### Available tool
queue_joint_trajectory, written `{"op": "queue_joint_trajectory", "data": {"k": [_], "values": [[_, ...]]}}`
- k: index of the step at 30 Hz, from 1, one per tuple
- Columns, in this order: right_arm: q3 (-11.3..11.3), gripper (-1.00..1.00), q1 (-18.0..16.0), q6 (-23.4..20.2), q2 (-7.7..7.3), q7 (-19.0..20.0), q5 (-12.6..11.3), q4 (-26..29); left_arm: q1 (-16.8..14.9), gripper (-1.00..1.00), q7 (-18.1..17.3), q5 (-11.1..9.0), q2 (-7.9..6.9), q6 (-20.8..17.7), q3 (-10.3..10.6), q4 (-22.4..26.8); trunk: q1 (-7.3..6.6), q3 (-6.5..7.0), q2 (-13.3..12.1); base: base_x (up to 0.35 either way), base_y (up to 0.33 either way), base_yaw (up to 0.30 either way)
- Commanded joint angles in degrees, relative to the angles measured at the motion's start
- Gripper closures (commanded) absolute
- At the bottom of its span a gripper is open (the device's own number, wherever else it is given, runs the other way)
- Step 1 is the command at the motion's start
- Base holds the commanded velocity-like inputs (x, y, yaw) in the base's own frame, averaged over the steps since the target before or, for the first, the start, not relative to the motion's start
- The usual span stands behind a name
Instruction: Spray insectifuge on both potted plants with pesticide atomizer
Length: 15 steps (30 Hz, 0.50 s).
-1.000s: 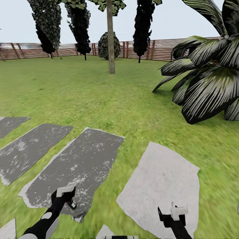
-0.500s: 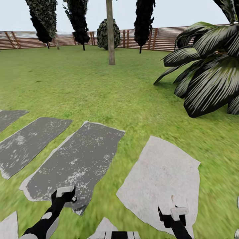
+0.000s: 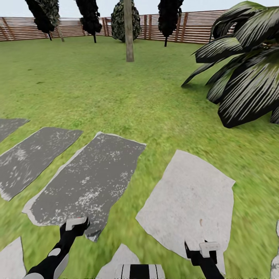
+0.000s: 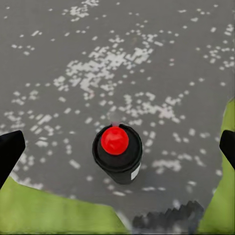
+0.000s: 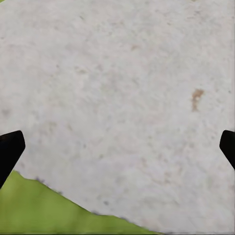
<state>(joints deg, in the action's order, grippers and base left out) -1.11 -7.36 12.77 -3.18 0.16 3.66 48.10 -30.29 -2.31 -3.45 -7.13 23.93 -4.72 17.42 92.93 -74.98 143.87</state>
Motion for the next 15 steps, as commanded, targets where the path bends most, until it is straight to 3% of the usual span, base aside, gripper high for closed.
{"op": "queue_joint_trajectory", "data": {"k": [1,15], "values": [[-0.1,-1.00,0.0,0.2,0.02,0.0,0.4,0.0,0.0,-1.00,-0.2,-0.4,0.01,0.6,-0.1,-0.3,0.01,-0.36,0.0,0.000,0.000,0.000],[0.0,-1.00,0.0,0.2,0.02,0.0,0.4,0.0,0.0,-1.00,-0.2,-0.7,0.01,2.9,-0.2,-1.5,0.37,-4.72,0.2,0.000,0.000,0.000]]}}
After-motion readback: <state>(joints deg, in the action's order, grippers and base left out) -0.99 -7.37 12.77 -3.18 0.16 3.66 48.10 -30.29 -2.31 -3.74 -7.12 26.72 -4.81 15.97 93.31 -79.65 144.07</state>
